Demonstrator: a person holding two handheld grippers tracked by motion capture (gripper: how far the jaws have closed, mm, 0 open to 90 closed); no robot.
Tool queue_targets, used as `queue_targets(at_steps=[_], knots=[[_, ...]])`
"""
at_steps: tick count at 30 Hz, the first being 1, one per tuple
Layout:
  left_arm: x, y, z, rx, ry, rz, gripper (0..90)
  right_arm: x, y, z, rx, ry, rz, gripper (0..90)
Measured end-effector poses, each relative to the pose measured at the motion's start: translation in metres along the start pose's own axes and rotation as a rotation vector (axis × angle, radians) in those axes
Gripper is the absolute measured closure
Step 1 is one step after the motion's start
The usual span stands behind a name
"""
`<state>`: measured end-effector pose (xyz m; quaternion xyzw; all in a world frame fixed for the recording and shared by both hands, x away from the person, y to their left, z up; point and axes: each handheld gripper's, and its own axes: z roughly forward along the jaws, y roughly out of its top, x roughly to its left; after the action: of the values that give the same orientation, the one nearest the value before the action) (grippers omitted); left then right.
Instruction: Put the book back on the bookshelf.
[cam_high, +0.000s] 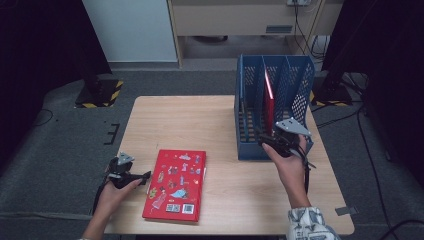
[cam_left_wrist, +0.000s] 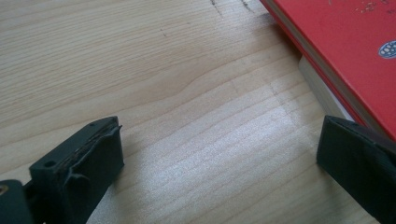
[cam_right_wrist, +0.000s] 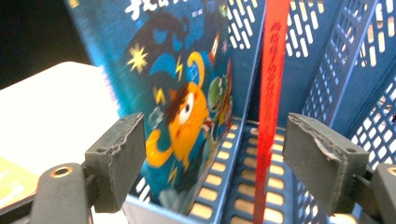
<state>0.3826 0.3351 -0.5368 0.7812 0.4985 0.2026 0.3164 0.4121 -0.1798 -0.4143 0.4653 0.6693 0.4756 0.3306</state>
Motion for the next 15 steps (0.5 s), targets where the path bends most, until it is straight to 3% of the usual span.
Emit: queue_targets(at_steps=[15], knots=[[-0.001, -0.001, 0.000, -0.002, 0.000, -0.001, 0.0, 0.043, -0.042, -0.021, 0.026, 0.131, 0.005, 13.8]])
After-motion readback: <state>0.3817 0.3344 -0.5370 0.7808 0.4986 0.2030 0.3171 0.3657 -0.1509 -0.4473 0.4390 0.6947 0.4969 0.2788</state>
